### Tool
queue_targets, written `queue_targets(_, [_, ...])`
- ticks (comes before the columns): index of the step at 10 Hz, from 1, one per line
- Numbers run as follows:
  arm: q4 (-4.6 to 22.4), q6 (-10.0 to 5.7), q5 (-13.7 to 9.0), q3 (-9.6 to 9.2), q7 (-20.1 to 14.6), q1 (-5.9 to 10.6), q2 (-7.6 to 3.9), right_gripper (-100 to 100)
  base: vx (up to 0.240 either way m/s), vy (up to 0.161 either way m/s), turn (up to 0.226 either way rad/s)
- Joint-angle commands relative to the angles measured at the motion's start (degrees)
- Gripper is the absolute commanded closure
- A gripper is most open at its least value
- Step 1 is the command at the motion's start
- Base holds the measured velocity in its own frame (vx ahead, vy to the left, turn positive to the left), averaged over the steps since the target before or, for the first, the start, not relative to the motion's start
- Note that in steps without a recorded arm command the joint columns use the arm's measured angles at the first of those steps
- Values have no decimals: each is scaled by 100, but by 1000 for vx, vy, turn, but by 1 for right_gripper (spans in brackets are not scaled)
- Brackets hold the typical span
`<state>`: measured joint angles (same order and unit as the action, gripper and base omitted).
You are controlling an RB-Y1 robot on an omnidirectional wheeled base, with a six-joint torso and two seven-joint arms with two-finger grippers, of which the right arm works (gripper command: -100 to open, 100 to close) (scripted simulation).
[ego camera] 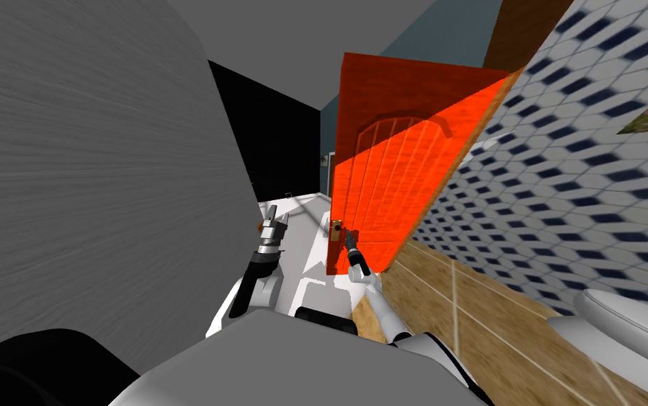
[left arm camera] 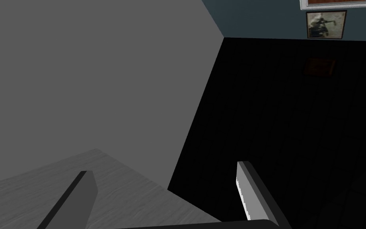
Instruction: Push the door open
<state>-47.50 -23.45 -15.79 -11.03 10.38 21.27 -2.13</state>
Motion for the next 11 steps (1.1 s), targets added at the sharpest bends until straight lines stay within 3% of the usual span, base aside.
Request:
queue_targets(1, [-51, 32, 1, -52, 4, -28, 156, -100, -261, 35, -25])
queue_targets(2, [-60, 46, 1, -71, 9, -27, 261, -100, -279, 30, -23])
queue_targets(3, [-109, 80, 0, -46, 18, -36, 197, -100, -123, 12, -5])
queue_targets(4, [-90, 50, 13, -17, 85, -47, 37, -100, 117, 20, 23])
queue_targets(6, [-75, 25, 21, 3, 125, -50, 12, -100, 229, -11, 11])
queue_targets(9, [-39, -33, 40, 54, 222, -57, 156, -100, 230, 17, 15])
queue_targets(11, [-19, -64, 50, 80, 274, -61, 376, -100, 196, 55, 14])
